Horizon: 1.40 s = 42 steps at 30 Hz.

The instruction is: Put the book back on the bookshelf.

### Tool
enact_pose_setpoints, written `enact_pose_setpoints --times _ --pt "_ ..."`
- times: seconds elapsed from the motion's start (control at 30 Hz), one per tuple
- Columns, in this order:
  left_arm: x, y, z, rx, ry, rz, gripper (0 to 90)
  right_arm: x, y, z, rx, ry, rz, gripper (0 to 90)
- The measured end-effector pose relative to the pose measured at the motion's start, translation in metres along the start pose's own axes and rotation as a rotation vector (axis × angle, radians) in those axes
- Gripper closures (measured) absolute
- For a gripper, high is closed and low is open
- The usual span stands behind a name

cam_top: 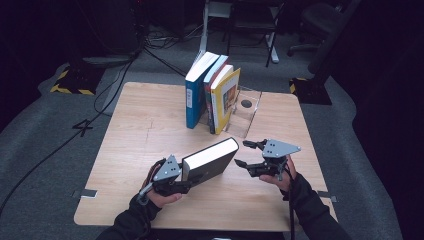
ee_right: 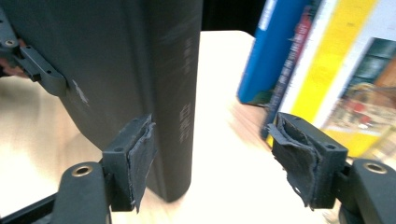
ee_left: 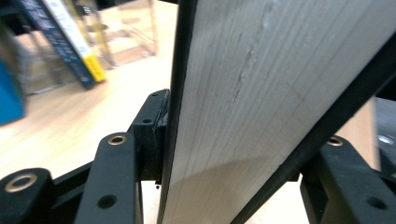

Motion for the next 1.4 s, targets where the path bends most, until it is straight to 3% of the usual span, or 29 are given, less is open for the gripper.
enact_pose_setpoints --times 0.03,0.07,0.1,0.2,0.4,0.53,0.67,0.73,0.83,0.9,1.0,1.23,1.3,1.4 --pt "0.001 0.000 0.002 0.013 -0.001 0.006 49.1 -0.002 -0.004 -0.001 -0.034 -0.001 0.015 28.4" --pt "0.003 -0.003 0.008 0.055 -0.004 0.017 49.2 -0.002 -0.005 -0.002 -0.054 -0.001 0.020 27.6" --pt "0.003 -0.003 0.008 0.055 -0.004 0.017 49.2 -0.002 -0.005 -0.002 -0.054 -0.001 0.020 27.6" --pt "0.008 -0.006 0.018 0.105 -0.008 0.016 49.3 -0.005 -0.013 -0.006 -0.136 0.002 0.035 27.4" --pt "0.009 -0.007 0.019 0.111 -0.002 0.029 49.2 -0.011 -0.024 -0.014 -0.190 0.008 0.061 30.4" --pt "0.008 -0.007 0.019 0.117 -0.007 0.011 49.0 -0.015 -0.027 -0.021 -0.203 0.009 0.067 30.4" --pt "0.008 -0.008 0.019 0.114 -0.014 -0.012 49.0 -0.018 -0.028 -0.038 -0.265 0.014 0.052 28.7" --pt "0.009 -0.010 0.020 0.093 -0.026 -0.027 49.2 -0.018 -0.031 -0.044 -0.282 0.004 0.062 35.3" --pt "0.011 -0.012 0.020 0.056 -0.048 -0.032 38.1 -0.018 -0.033 -0.045 -0.268 0.003 0.068 36.9" --pt "0.013 -0.012 0.021 0.028 -0.073 -0.056 37.6 -0.016 -0.031 -0.041 -0.297 0.014 0.054 40.6" --pt "0.015 -0.012 0.021 -0.006 -0.103 -0.084 37.5 -0.016 -0.032 -0.038 -0.295 0.009 0.066 42.9" --pt "0.021 -0.020 0.020 -0.060 -0.126 -0.062 34.7 -0.020 -0.039 -0.029 -0.265 0.005 0.108 44.3" --pt "0.022 -0.021 0.018 -0.091 -0.131 -0.087 34.6 -0.027 -0.042 -0.029 -0.261 0.037 0.107 43.1" --pt "0.022 -0.021 0.017 -0.102 -0.122 -0.083 34.5 -0.034 -0.044 -0.030 -0.241 0.039 0.115 43.1"
Point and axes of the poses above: each handheld gripper's, and its own axes: z roughly backward along the jaws, x roughly out of its underside, y roughly to its right, the point moved 2 cm from there along -z, roughly forward along the jaws, and after that the axes turned 11 degrees about -x, right-handed, at the moved point
